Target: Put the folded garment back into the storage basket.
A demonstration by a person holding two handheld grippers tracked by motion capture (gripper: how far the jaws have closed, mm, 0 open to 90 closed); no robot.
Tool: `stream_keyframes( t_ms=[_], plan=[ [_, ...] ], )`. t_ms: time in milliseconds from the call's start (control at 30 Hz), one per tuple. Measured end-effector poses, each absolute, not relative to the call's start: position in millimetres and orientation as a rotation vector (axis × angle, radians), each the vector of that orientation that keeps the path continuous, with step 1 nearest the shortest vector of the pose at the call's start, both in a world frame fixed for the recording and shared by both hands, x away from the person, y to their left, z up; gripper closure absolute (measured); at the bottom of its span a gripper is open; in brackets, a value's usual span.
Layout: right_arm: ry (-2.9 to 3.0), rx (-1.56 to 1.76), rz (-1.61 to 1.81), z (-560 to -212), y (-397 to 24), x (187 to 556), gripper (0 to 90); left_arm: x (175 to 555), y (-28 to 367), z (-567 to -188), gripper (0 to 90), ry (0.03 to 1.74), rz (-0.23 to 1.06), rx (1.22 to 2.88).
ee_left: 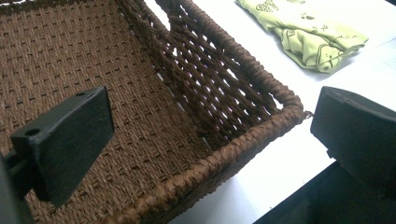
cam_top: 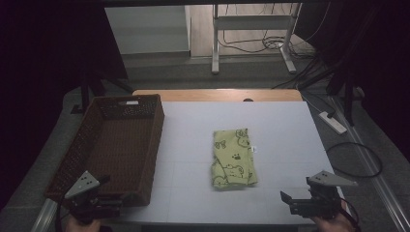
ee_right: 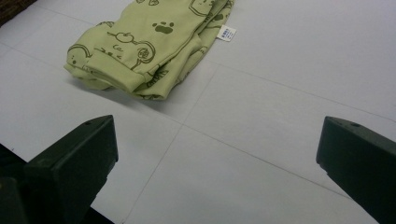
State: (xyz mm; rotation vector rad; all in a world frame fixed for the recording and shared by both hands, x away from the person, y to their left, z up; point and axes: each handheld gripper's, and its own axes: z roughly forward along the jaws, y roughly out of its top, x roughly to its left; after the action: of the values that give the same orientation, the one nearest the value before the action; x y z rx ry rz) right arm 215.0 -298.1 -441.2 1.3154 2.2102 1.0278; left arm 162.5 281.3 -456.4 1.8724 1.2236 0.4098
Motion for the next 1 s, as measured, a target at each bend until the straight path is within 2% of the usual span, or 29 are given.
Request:
stream_keyframes(
  t_ms=[667,1000],
  plan=[
    [2.238,1.303,1.024,-443.0,-296.0,216.3,0.0,164.1,284.6,-457.8,0.0,1.255,0.367,1.877],
    [2.239,1.275,1.035,-442.6,-294.3,215.2,0.0,161.8,282.2,-451.5,0.0,1.230,0.389,1.869]
  ],
)
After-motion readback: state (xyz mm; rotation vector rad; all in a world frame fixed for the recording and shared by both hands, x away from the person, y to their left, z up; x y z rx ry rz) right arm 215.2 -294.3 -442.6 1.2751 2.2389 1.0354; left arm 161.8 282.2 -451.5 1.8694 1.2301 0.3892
